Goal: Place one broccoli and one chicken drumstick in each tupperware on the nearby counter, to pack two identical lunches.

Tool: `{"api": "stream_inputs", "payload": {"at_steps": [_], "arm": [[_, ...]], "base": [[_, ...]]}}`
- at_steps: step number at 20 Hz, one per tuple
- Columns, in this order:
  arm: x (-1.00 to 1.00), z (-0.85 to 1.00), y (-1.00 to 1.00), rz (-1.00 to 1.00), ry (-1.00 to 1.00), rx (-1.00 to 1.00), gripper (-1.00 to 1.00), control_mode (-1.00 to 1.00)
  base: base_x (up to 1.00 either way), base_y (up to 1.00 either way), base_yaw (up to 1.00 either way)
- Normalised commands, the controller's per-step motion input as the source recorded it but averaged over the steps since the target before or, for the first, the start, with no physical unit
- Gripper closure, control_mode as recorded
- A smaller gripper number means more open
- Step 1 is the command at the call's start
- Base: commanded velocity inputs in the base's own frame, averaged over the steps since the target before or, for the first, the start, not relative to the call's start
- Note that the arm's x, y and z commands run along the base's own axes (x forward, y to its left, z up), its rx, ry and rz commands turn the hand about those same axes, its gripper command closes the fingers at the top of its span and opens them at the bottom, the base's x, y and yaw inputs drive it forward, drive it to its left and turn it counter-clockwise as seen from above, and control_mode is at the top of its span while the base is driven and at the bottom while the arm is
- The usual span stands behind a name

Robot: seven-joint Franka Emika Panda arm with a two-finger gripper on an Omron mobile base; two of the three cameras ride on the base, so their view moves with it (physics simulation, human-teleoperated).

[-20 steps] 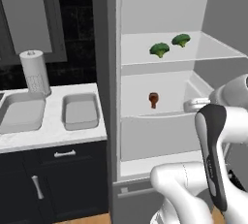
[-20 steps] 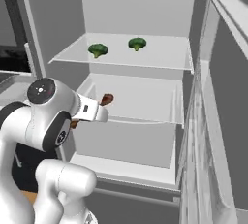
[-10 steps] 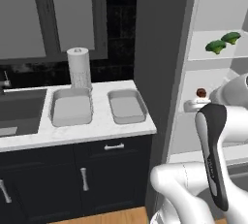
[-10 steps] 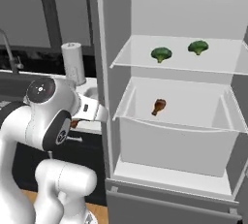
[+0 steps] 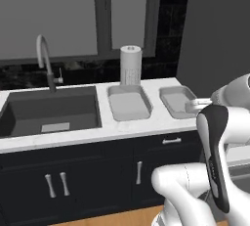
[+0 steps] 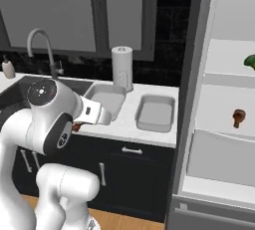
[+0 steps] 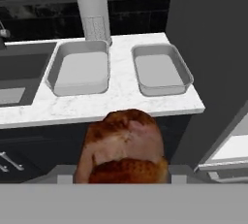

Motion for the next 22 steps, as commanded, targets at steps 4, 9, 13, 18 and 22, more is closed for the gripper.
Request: {"api": "stream_inputs", "payload": {"at_steps": [4,9,13,18,22], "arm": [[0.07,-0.01,0.09,0.0,-0.02,0.01,1.0,-1.0],[0.65,0.0,0.05,0.0,-0.03,0.01,1.0,-1.0],[0.94,0.0,0.0,0.0,0.0,0.02,1.0,-1.0],[1.0,-0.12,0.13,0.0,0.0,0.02,1.0,-1.0],[0.79,-0.24,0.23,0.0,0.0,0.0,1.0,-1.0]], "base": [[0.12,0.56,0.0],[0.0,0.0,0.0],[0.0,0.0,0.0],[0.0,0.0,0.0],[0.0,0.0,0.0]]}}
